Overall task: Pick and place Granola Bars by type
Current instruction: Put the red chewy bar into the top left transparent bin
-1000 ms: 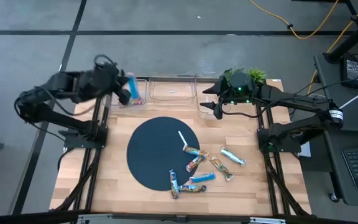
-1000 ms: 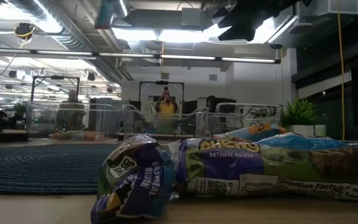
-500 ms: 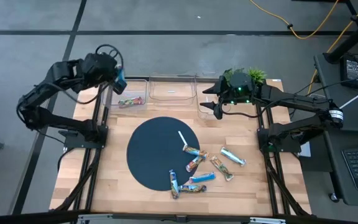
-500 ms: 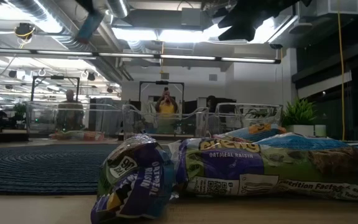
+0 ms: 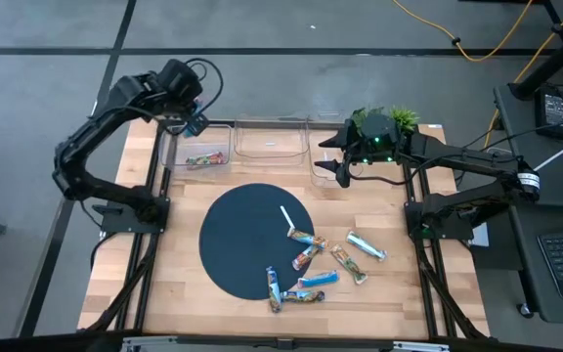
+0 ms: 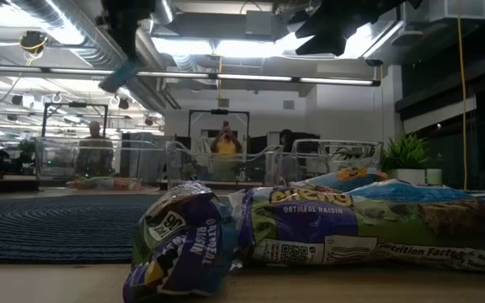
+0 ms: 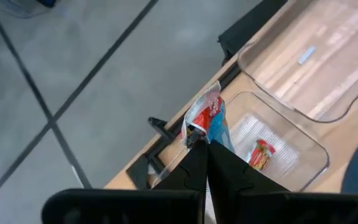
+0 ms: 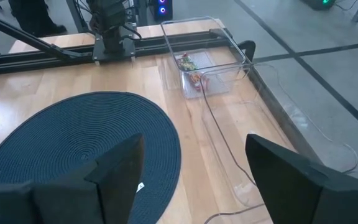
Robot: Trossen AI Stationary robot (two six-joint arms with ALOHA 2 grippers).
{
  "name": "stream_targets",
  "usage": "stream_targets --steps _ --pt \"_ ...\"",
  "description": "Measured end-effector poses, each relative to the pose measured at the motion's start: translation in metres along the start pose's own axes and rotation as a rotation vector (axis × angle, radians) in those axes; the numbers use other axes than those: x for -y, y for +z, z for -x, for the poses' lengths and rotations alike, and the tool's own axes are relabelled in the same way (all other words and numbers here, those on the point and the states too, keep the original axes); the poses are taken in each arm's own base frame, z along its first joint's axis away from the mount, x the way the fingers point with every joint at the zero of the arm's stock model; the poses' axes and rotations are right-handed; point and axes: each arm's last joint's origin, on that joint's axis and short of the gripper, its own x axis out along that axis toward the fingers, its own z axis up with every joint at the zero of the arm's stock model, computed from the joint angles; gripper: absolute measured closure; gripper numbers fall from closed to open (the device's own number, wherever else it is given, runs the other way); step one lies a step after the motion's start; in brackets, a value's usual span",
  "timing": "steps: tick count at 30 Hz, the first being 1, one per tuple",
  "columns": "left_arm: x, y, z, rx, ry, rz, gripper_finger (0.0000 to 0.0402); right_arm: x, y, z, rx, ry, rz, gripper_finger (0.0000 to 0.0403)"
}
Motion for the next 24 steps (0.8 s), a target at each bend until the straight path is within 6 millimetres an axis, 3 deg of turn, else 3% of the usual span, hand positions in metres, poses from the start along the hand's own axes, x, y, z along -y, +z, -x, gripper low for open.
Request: stream_targets --steps 9,24 --pt "-0.002 -0.019 -0.073 -0.044 -0.019 0.024 0.04 0.0 -0.001 0.0 -0.007 0.0 -0.019 0.0118" --pt "0.007 -0.051 -0.131 -0.082 -0.018 -0.049 0.0399 0.0 -0.001 0.0 -0.007 0.0 -0.019 0.0118"
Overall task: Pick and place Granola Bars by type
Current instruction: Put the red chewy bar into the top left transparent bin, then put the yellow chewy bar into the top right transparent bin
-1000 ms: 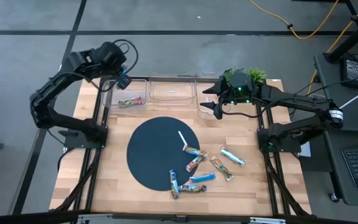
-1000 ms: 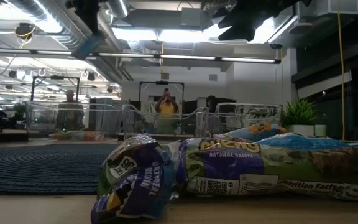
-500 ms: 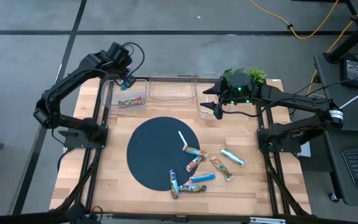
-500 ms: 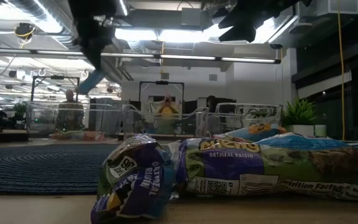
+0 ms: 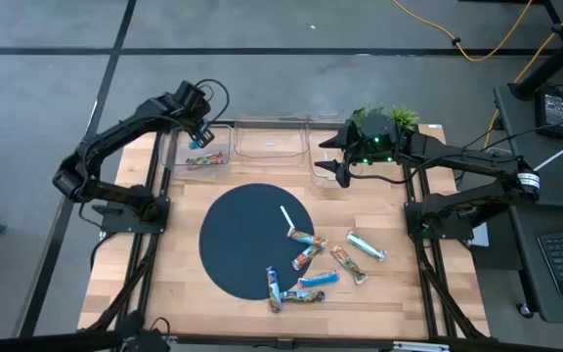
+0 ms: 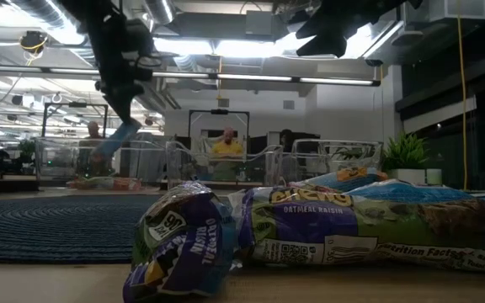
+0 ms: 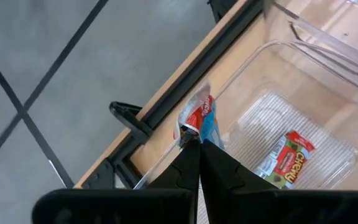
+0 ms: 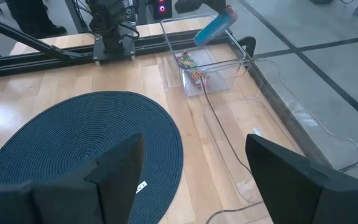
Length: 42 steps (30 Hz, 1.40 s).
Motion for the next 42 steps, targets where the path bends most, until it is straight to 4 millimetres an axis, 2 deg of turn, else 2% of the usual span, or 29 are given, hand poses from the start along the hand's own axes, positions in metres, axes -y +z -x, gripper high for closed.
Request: stream_targets --steps 5,10,20,27,33,42 --pt "0.005 -0.003 -0.009 0.022 0.018 -0.097 0.04 0.0 0.0 0.0 0.0 0.0 0.0 0.0118" --pt "0.013 -0.013 -0.026 0.02 0.021 -0.231 0.0399 0.0 0.0 0.0 0.0 0.0 0.0 0.0118" --pt "0.023 -0.035 -0.045 -0.045 0.013 -0.27 0.04 0.0 0.0 0.0 0.001 -0.001 0.0 0.0118" --pt "0.028 -0.046 -0.052 -0.086 -0.002 -0.341 0.04 0.0 0.0 0.0 0.0 -0.001 0.0 0.0118" --pt "0.027 -0.047 -0.052 -0.095 0.016 -0.321 0.0395 0.0 0.0 0.0 0.0 -0.001 0.0 0.0118" --pt "0.028 -0.047 -0.052 -0.093 0.013 -0.297 0.0356 0.0 0.0 0.0 0.001 -0.001 0.0 0.0118"
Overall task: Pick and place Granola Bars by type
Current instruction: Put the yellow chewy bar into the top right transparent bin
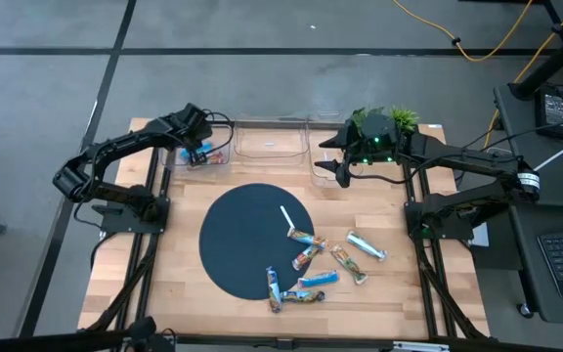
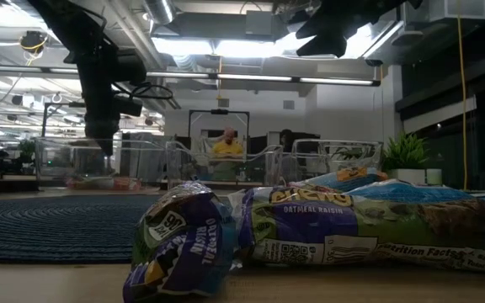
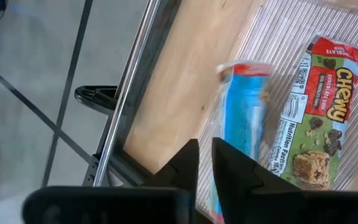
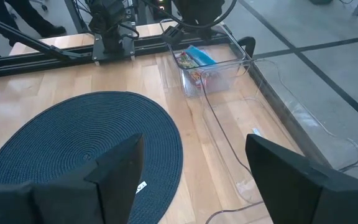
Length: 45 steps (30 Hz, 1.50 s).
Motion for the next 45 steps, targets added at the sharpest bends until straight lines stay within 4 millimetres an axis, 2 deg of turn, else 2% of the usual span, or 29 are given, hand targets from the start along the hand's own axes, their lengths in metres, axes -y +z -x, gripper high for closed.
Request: stream_targets --steps 4,7,11,17,23,30,36,41,45 --pt "-0.002 0.001 0.003 -0.009 0.006 -0.003 0.0327 0.0 0.0 0.0 0.0 0.0 0.0 0.0118" --pt "-0.008 0.01 0.013 0.009 0.053 -0.013 0.0309 0.0 0.0 0.0 0.0 0.0 0.0 0.0118" --pt "-0.016 0.027 0.043 0.109 0.104 -0.021 0.0295 0.0 0.0 0.0 0.0 0.0 -0.001 0.0118" --pt "-0.025 0.042 0.098 0.324 0.117 0.113 0.029 0.0 0.0 0.0 0.0 0.008 -0.002 0.0118" --pt "-0.022 0.038 0.15 0.626 -0.109 0.251 0.0298 -0.005 0.0 0.0 0.004 0.149 0.055 0.0118" --pt "-0.011 0.012 0.188 0.827 -0.453 0.302 0.0304 -0.021 -0.001 0.0 0.003 0.245 0.145 0.0118" --pt "0.001 -0.015 0.193 0.881 -0.499 0.332 0.0312 -0.037 -0.004 -0.001 -0.006 0.303 0.264 0.0118" --pt "0.007 -0.027 0.189 0.913 -0.523 0.403 0.0313 -0.045 -0.01 -0.005 -0.07 0.328 0.21 0.0118" --pt "0.013 -0.034 0.186 0.926 -0.539 0.396 0.0314 -0.058 -0.015 -0.005 -0.118 0.323 0.177 0.0116"
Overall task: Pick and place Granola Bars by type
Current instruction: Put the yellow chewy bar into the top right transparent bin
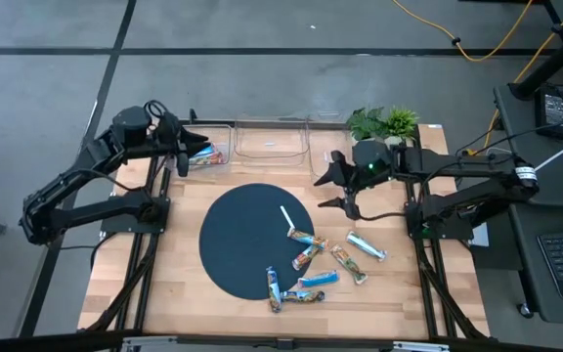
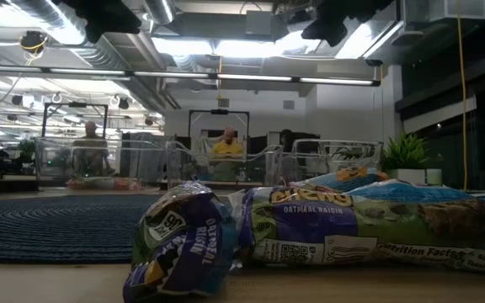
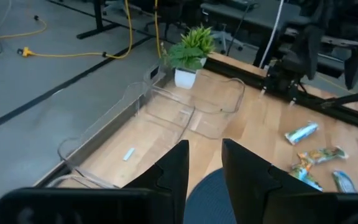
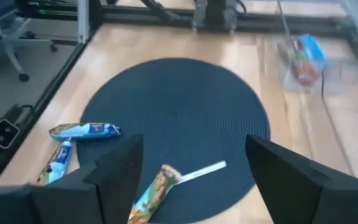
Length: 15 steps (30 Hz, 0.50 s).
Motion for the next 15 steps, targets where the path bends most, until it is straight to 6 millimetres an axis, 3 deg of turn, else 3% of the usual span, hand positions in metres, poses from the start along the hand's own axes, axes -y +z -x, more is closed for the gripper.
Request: stream_targets --steps 9,15 --pt "0.004 -0.001 0.003 0.01 -0.029 -0.055 0.0319 -0.03 -0.009 -0.016 -0.133 0.034 -0.316 0.0057" --pt "0.004 -0.001 0.003 0.01 -0.03 -0.099 0.032 -0.058 -0.023 -0.048 -0.282 0.071 -0.463 0.0044"
